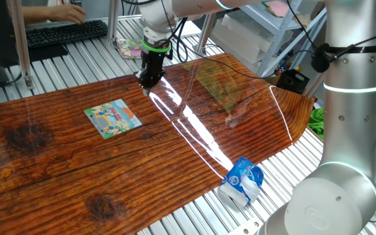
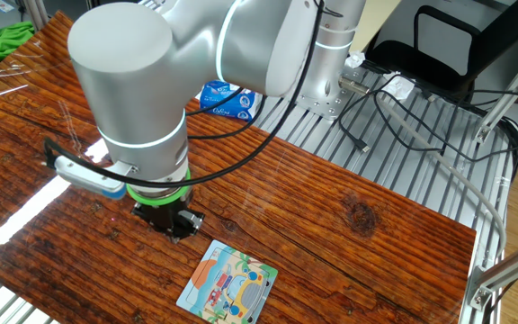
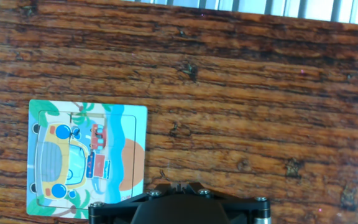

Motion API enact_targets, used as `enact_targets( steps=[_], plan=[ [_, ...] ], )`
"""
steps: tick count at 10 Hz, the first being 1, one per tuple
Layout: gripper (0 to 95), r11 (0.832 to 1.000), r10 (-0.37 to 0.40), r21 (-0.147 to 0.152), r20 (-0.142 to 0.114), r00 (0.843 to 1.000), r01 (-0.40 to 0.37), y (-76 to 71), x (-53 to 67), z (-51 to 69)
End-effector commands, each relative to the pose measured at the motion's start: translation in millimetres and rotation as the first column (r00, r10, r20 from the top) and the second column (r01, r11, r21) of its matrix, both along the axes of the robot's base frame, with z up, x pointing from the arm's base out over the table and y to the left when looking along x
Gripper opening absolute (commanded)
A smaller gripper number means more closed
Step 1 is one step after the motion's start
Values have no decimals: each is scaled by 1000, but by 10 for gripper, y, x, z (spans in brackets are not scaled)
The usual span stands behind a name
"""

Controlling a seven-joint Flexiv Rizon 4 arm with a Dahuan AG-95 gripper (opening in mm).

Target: Assemble one piece of a puzzle

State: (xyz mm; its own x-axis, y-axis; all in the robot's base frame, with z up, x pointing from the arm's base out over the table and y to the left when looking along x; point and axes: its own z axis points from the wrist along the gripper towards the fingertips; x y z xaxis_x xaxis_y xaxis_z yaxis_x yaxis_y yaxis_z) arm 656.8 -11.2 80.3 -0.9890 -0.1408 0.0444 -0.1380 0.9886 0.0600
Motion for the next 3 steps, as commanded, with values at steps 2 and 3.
enact_targets(
  steps=[2, 3],
  plan=[
    [0, 1000, -4, 1, -23, 1000, 4, -23, 8, 25],
    [0, 1000, -2, 0, -24, 1000, 2, -28, 11, 28]
  ],
)
